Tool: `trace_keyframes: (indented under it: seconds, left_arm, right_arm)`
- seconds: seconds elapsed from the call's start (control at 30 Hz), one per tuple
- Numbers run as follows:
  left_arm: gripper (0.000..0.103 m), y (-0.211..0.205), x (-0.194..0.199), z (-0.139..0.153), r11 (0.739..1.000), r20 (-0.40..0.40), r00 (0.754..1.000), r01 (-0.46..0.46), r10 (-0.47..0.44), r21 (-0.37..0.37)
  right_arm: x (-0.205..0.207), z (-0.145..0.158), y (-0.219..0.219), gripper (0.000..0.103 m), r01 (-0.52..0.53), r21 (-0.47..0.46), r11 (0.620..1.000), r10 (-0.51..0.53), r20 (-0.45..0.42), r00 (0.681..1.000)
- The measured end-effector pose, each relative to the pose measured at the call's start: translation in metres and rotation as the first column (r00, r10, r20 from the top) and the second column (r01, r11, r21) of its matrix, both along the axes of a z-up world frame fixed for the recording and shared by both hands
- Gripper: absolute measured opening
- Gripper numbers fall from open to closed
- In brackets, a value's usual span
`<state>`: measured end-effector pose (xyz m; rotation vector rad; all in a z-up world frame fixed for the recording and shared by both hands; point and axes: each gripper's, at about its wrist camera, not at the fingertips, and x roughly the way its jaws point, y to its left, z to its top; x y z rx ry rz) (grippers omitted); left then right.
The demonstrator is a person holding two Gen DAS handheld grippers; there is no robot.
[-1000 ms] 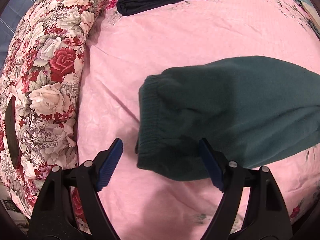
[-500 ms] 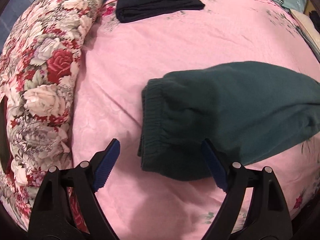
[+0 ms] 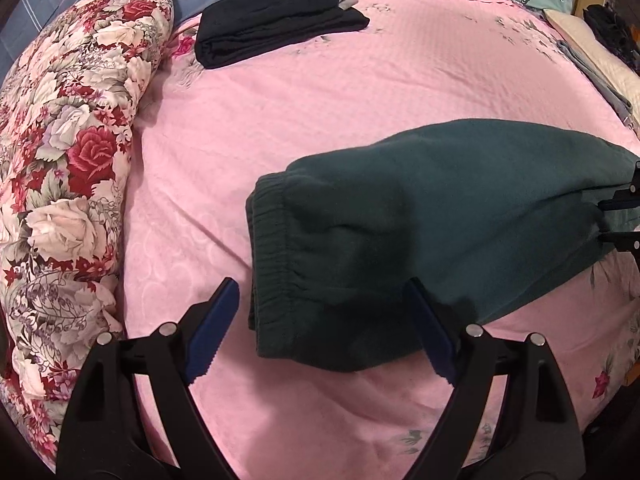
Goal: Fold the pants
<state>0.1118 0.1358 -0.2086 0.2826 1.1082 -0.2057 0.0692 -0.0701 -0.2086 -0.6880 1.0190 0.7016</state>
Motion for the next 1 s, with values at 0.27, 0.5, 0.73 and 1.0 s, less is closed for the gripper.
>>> trace_keyframes:
  seconds: [0.27, 0.5, 0.73, 1.0]
  left_arm:
    - [0.086, 0.004, -0.002, 0.006, 0.999, 0.012, 0.999, 0.031, -0.031, 0.012]
    - [0.087, 0.021, -0.001, 0.008, 0.999, 0.016, 1.0, -0.008, 0.007, 0.033]
    - [0.089, 0.026, 0.014, 0.045, 0.993, 0.089, 0.993, -0.064, 0.073, -0.097]
    - [0.091, -0.002, 0.052, 0.002, 0.995, 0.007, 0.999, -0.033, 0.034, -0.098]
  right_arm:
    - [-0.004, 0.025, -0.003, 0.003, 0.032, 0.047, 0.998, -0.032, 0.0, 0.999]
    - [-0.04, 0.011, -0.003, 0.003, -0.046, 0.039, 0.998, 0.051, -0.118, 0.992]
    - [0.04, 0.062, -0.041, 0.026, 0.32, 0.356, 0.878, -0.217, -0.301, 0.929]
    - [0.15, 0.014, -0.064, 0.03, 0.581, 0.398, 0.71, -0.26, -0.618, 0.742]
